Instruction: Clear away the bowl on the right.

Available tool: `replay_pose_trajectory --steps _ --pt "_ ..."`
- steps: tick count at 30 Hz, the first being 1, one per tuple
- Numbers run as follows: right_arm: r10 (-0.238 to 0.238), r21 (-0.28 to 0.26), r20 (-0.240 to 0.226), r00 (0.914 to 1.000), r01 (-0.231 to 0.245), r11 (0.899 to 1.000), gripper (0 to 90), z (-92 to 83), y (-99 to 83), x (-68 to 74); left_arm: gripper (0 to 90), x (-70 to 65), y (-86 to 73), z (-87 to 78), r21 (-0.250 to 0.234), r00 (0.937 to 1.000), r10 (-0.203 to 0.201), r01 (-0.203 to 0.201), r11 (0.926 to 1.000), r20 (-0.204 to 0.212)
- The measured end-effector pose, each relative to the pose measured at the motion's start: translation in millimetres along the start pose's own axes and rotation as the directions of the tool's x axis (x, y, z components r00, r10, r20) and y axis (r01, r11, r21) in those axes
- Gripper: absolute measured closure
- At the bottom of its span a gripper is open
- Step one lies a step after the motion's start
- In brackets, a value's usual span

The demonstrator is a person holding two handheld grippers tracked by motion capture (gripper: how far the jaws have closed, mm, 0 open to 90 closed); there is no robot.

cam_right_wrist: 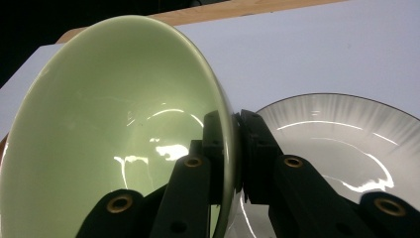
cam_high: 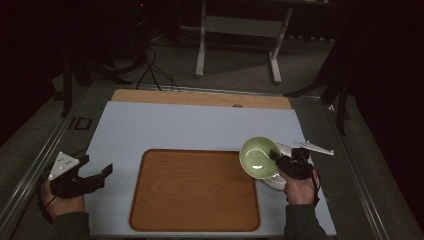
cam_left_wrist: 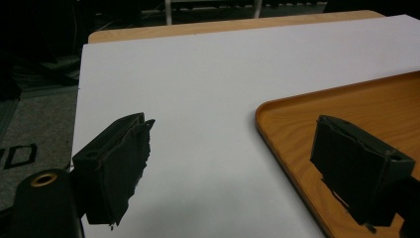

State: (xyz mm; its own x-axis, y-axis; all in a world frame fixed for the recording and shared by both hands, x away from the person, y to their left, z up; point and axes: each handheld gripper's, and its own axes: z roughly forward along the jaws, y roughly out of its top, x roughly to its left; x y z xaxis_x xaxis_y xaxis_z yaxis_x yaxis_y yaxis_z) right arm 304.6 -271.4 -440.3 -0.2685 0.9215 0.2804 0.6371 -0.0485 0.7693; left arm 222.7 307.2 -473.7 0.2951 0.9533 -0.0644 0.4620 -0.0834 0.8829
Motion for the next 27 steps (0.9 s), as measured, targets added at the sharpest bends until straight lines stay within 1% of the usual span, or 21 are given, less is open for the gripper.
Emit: replay_pose_trajectory --steps 2,15,19,24,25,27 --pt "-0.003 0.001 -0.004 1.0000 0.003 1.000 82.3 0.5 -0.2 1.5 14.9 -0.2 0.0 0.3 0.002 1.0000 0.001 -0.001 1.0000 0.001" --pt "-0.041 0.012 -0.049 0.9980 0.041 0.999 82.3 7.3 -2.8 23.9 14.9 0.2 0.1 -0.2 0.000 1.0000 0.001 -0.001 1.0000 -0.003" --pt "-0.049 0.012 -0.057 0.9972 0.049 0.999 82.3 8.9 -3.7 28.3 14.9 0.2 0.1 -0.5 -0.002 1.0000 0.000 0.000 1.0000 -0.003" --pt "-0.064 0.016 -0.064 0.9959 0.065 0.998 82.4 12.8 -5.6 36.2 14.9 0.0 0.0 -0.5 -0.002 1.0000 0.000 0.000 1.0000 -0.004" --pt "-0.071 0.025 -0.071 0.9949 0.073 0.997 82.3 15.3 -6.6 39.9 14.9 0.1 0.0 -0.5 -0.002 1.0000 0.000 0.000 1.0000 -0.004" --pt "-0.075 0.030 -0.079 0.9941 0.077 0.997 82.3 17.8 -8.0 43.0 14.9 0.3 0.1 -0.5 -0.003 1.0000 0.000 0.000 1.0000 -0.004"
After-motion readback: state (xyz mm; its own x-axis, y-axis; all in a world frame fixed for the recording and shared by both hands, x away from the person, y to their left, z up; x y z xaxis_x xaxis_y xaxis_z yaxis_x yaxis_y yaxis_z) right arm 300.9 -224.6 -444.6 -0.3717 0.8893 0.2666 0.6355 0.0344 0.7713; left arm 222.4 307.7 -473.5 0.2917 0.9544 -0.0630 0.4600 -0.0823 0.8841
